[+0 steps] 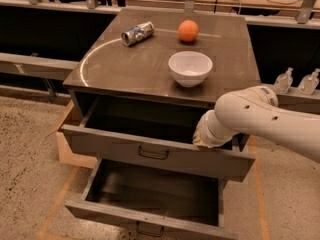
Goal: Open top drawer
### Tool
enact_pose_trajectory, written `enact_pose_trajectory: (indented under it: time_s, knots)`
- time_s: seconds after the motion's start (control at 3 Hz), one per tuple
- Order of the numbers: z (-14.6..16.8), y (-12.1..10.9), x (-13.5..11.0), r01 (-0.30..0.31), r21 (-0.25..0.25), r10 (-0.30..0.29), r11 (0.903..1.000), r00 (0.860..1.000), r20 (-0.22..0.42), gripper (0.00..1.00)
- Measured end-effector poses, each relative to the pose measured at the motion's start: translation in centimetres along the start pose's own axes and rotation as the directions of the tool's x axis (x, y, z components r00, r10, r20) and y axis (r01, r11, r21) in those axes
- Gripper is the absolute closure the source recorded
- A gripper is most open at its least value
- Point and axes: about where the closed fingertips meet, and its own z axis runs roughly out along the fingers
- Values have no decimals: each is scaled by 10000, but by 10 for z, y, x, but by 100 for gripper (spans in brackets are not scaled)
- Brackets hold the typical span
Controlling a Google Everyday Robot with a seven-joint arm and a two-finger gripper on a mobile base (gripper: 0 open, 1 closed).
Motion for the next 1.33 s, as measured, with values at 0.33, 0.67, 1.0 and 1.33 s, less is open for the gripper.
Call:
enact_pose_trajectory:
  time_s: [0.33,0.67,1.0,1.33]
  knots:
    - [-2,17,-1,301,-474,-295,9984,9995,121,100]
    - [-13,40,-2,706,-1191,-668,9904,9971,355,100]
    - [-36,74,-5,1269,-2123,-1139,9689,9908,728,100]
    - [-59,117,-9,1657,-3168,-1354,9339,9840,1157,100]
